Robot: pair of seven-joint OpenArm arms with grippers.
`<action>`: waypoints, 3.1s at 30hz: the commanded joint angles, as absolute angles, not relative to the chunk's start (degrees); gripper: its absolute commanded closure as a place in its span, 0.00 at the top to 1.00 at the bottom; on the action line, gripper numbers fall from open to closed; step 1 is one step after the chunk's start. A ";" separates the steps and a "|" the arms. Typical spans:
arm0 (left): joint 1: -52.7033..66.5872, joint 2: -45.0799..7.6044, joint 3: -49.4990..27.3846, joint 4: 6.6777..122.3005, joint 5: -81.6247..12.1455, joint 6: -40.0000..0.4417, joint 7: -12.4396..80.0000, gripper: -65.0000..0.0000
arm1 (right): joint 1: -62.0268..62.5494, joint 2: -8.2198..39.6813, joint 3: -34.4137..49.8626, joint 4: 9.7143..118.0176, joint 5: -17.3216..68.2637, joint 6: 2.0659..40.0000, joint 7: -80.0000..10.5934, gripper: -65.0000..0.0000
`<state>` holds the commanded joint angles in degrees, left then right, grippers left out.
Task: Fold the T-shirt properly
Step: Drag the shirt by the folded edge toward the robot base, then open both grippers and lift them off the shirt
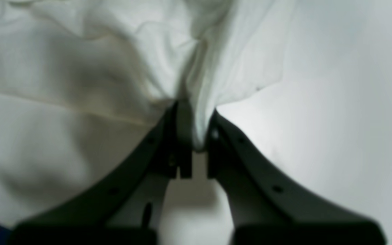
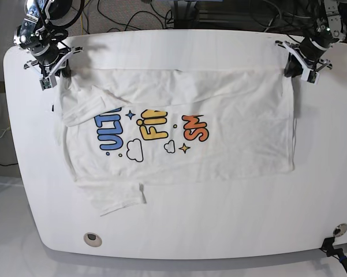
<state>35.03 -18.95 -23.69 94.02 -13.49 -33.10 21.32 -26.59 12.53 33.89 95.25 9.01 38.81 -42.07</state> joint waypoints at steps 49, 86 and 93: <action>31.60 -20.70 -28.26 105.98 -13.49 -37.49 33.45 0.49 | -32.92 12.35 36.53 113.19 9.01 39.60 -42.15 0.61; 31.52 -20.53 -26.42 105.71 -13.49 -37.49 33.19 0.49 | -25.63 16.31 41.27 92.18 32.48 40.00 -44.00 0.00; 31.34 -20.44 -26.42 105.71 -13.67 -37.49 33.19 0.49 | -25.27 15.78 41.10 103.34 33.01 40.00 -50.86 0.00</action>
<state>31.34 -20.44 -26.42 105.71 -13.67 -37.49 33.19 -25.27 15.78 41.10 103.34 33.01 40.00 -50.86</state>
